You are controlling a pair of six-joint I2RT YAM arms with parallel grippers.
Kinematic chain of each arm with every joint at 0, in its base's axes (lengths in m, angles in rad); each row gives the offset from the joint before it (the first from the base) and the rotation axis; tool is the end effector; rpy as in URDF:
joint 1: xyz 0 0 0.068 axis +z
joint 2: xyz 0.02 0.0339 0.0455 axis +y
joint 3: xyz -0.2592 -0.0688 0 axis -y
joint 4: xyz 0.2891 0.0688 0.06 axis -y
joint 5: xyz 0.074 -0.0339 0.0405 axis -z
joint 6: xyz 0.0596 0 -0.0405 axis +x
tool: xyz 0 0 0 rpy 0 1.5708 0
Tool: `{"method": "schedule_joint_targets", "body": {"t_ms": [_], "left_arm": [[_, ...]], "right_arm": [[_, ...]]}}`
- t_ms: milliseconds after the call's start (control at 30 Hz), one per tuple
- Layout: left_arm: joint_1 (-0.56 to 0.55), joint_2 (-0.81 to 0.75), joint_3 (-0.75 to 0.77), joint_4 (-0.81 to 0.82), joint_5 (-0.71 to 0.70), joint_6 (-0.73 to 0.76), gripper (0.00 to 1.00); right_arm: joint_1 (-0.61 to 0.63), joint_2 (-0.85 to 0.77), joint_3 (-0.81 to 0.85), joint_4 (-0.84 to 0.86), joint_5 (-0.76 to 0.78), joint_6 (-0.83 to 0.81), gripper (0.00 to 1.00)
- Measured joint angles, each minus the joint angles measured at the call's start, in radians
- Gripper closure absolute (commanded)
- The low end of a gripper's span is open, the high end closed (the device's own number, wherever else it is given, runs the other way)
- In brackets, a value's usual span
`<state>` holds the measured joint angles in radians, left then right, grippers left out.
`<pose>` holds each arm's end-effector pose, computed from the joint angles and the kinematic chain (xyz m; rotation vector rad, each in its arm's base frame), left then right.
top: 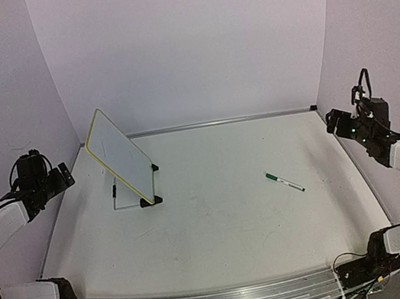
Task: Write a sentence on the whiteboard
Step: Move the whiteboard to the center of the board.
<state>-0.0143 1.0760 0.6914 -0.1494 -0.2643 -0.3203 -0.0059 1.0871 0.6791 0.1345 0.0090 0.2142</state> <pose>0.3008 0.0113 0.2218 -0.4727 2.0310 0.0750 0.3173 -0.0024 0.2472 0.2091 1.8346 0.1373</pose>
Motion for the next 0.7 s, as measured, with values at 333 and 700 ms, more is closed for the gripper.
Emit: {"method": "schedule_joint_targets", "body": {"t_ms": [333, 700], "left_arm": [[0.0, 0.114, 0.145, -0.159, 0.036, -0.023, 0.0], [0.0, 0.638, 0.46, -0.168, 0.363, -0.062, 0.28]], "right_arm": [[0.0, 0.032, 0.071, -0.086, -0.104, 0.014, 0.02], [0.058, 0.069, 0.118, -0.197, -0.169, -0.012, 0.02]]}}
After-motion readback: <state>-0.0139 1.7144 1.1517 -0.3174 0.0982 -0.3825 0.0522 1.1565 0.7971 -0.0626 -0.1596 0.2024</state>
